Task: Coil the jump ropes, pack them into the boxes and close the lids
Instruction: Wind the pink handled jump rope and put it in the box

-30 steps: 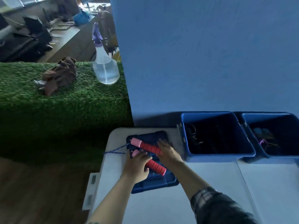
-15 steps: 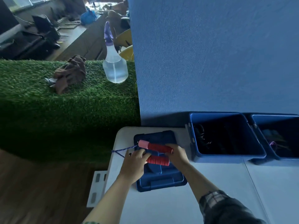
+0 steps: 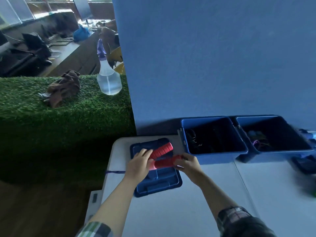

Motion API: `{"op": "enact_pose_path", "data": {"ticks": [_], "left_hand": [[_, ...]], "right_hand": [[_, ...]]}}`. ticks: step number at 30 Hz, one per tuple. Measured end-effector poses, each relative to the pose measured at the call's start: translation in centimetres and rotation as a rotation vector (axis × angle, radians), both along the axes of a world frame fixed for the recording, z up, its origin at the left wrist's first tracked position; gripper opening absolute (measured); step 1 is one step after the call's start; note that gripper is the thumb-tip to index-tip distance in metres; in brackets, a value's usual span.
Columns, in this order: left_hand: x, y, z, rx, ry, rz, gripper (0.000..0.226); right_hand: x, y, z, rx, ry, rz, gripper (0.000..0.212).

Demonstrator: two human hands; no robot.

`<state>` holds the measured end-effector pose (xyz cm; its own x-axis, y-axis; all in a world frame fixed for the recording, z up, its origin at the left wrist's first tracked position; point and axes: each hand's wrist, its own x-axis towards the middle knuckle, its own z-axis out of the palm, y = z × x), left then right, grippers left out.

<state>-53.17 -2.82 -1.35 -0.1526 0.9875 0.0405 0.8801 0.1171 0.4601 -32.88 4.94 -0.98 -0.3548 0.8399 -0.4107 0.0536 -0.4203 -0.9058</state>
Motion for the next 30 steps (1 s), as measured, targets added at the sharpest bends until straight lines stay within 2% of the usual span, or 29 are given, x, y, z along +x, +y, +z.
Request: {"op": "enact_pose_path", "data": {"ticks": [5, 8, 11, 15, 21, 25, 28, 30], "left_hand": [[3.1, -0.1, 1.2, -0.027, -0.261, -0.116, 0.046], [5.5, -0.4, 1.9, -0.047, -0.355, -0.140, 0.052], [7.3, -0.3, 1.2, -0.084, -0.427, -0.132, 0.043], [10.4, -0.8, 1.9, -0.125, -0.600, -0.119, 0.039], [14.3, -1.2, 1.5, -0.125, -0.880, -0.003, 0.043], [16.8, -1.5, 2.3, -0.168, -1.110, 0.068, 0.043], [18.5, -1.4, 3.1, -0.155, -1.230, 0.176, 0.042], [19.3, -1.0, 3.2, -0.108, -1.265, 0.239, 0.041]], "right_hand": [[2.6, -1.0, 1.1, -0.024, 0.092, -0.011, 0.037], [4.2, -1.7, 2.1, -0.002, 0.116, -0.096, 0.030], [5.6, -2.3, 2.7, 0.032, 0.152, -0.165, 0.033], [7.3, -2.7, 3.3, 0.081, 0.160, -0.229, 0.024], [9.1, -2.6, 3.7, 0.145, 0.124, -0.347, 0.028], [9.5, -2.3, 3.5, 0.202, -0.004, -0.463, 0.023], [9.8, -2.6, 3.9, 0.189, 0.001, -0.409, 0.009], [10.2, -2.9, 4.3, 0.164, 0.022, -0.347, 0.015]]}}
